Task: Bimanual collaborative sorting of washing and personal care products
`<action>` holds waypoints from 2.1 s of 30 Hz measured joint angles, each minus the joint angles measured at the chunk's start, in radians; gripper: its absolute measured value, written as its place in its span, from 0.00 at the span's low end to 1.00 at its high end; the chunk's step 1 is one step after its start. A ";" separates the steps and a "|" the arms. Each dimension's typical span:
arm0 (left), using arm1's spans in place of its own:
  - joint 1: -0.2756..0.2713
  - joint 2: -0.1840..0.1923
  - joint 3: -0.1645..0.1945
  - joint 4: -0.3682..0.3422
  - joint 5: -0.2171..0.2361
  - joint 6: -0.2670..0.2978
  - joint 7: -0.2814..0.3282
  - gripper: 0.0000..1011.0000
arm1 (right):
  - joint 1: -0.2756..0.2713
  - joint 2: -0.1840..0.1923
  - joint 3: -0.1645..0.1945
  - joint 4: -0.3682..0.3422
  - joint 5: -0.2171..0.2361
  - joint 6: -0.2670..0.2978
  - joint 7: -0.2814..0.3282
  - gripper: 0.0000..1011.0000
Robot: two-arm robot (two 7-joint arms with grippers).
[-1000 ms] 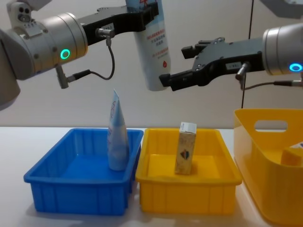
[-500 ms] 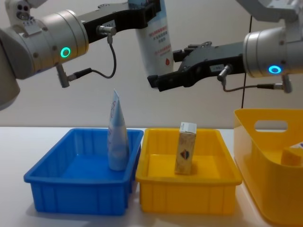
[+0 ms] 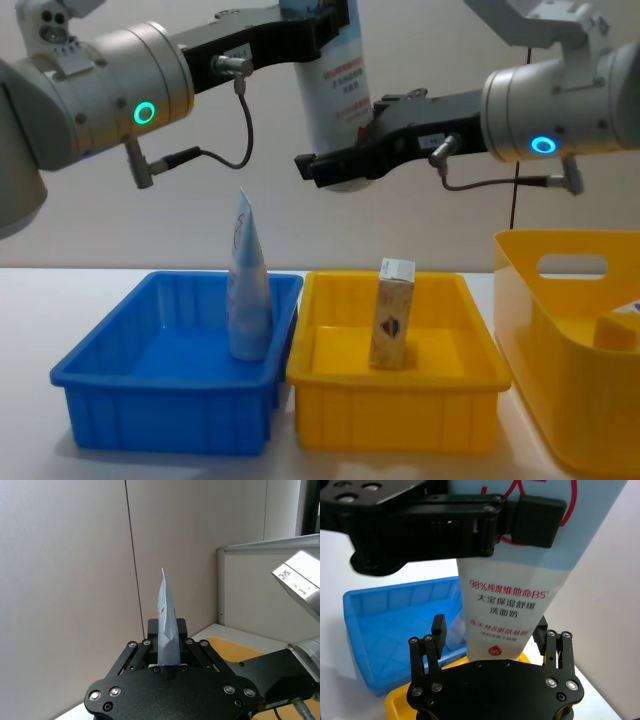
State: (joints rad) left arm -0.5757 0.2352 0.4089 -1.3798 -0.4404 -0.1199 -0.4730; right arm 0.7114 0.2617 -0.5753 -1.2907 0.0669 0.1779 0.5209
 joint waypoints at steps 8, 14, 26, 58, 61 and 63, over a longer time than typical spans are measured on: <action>0.004 0.001 0.001 -0.001 0.000 0.003 0.004 0.17 | 0.013 -0.018 -0.001 0.022 -0.007 0.000 -0.014 0.99; 0.006 0.001 0.002 -0.002 0.000 0.004 0.006 0.17 | 0.019 -0.025 0.000 0.030 -0.011 0.000 -0.019 0.92; 0.008 0.001 0.002 -0.003 0.001 0.005 0.008 0.18 | 0.023 -0.032 0.000 0.038 -0.015 0.001 -0.023 0.61; 0.009 0.001 0.002 -0.002 0.002 0.006 0.009 0.18 | 0.026 -0.036 0.000 0.043 -0.017 0.000 -0.027 0.37; 0.009 0.001 0.002 -0.002 0.002 0.006 0.009 0.18 | 0.026 -0.036 0.000 0.043 -0.017 0.000 -0.027 0.37; 0.009 0.001 0.002 -0.002 0.002 0.006 0.009 0.18 | 0.026 -0.036 0.000 0.043 -0.017 0.000 -0.027 0.37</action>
State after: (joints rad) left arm -0.5667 0.2364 0.4106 -1.3821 -0.4379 -0.1141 -0.4641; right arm 0.7376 0.2256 -0.5753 -1.2475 0.0498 0.1783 0.4938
